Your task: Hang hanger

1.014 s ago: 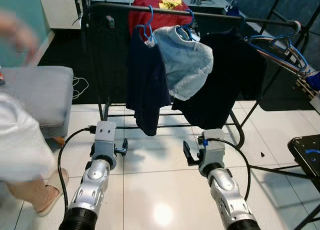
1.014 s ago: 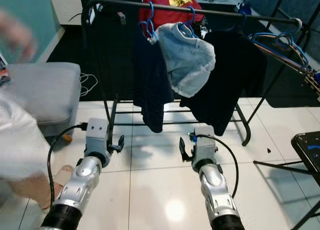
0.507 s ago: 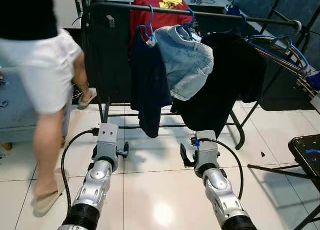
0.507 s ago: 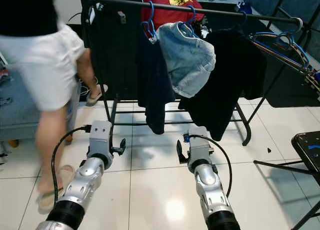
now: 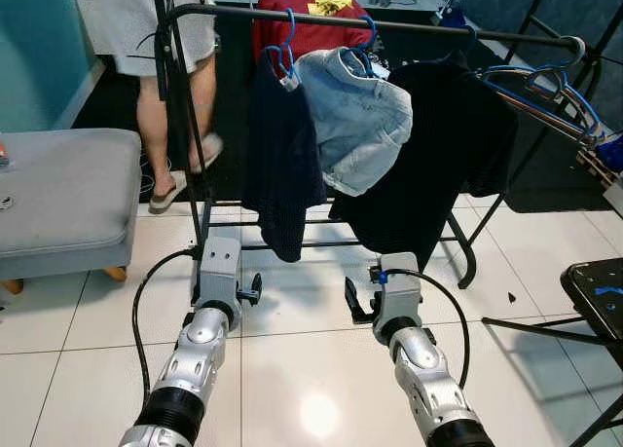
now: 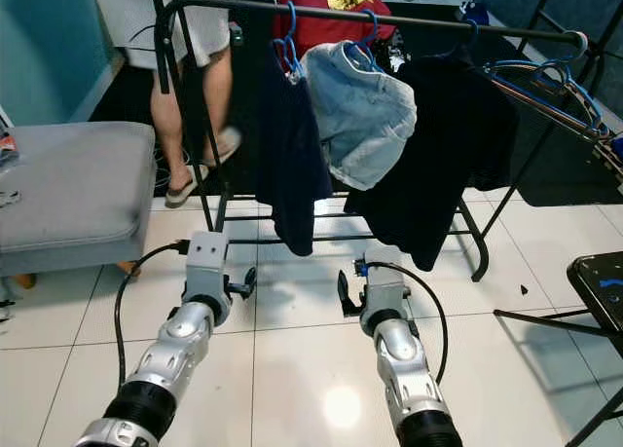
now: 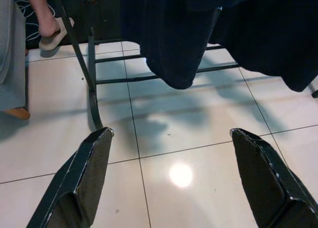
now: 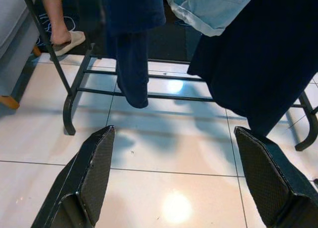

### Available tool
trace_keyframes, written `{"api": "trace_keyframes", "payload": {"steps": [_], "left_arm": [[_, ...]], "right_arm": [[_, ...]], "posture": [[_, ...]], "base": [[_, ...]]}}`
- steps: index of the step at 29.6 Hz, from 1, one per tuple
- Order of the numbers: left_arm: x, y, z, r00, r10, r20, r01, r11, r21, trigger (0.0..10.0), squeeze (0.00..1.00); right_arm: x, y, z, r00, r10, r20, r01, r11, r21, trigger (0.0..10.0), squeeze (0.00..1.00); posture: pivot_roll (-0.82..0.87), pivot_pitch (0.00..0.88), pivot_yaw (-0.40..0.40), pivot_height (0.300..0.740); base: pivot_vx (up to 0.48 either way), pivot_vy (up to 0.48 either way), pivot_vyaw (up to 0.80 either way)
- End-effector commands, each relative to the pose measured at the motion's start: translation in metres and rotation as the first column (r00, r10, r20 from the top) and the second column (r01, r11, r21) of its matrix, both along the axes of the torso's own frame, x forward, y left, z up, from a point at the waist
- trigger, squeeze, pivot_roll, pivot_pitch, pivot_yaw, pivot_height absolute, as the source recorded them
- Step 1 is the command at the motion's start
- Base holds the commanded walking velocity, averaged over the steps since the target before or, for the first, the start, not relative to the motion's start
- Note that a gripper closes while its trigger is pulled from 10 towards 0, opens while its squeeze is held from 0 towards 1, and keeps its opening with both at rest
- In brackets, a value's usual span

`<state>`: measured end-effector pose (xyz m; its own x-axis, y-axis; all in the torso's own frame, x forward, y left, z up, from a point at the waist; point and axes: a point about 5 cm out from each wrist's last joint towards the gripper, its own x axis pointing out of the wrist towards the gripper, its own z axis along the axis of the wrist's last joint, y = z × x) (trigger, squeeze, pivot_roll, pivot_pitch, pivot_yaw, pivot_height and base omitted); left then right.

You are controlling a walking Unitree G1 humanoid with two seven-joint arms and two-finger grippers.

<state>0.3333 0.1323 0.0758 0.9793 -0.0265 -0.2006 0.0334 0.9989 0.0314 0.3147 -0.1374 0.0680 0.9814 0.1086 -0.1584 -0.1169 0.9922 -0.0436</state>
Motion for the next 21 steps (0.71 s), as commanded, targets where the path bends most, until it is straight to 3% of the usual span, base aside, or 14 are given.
{"api": "trace_keyframes", "payload": {"steps": [1, 21], "left_arm": [[-0.0024, -0.0011, -0.0072, 1.000, -0.004, -0.030, 0.003, 1.000, -0.011, 10.0, 0.00], [0.0043, 0.0001, -0.0026, 1.000, -0.007, -0.025, 0.006, 1.000, -0.007, 10.0, 0.00]], "right_arm": [[-0.0013, -0.0002, -0.0054, 1.000, -0.005, -0.017, 0.005, 1.000, 0.004, 10.0, 0.00], [0.0006, -0.0009, -0.0062, 1.000, -0.021, -0.020, 0.021, 1.000, 0.009, 10.0, 0.00]], "posture": [[-0.01, 0.147, -0.047, 0.740], [-0.01, 0.139, -0.035, 0.740]], "base": [[0.000, 0.000, 0.00], [0.000, 0.000, 0.00]]}}
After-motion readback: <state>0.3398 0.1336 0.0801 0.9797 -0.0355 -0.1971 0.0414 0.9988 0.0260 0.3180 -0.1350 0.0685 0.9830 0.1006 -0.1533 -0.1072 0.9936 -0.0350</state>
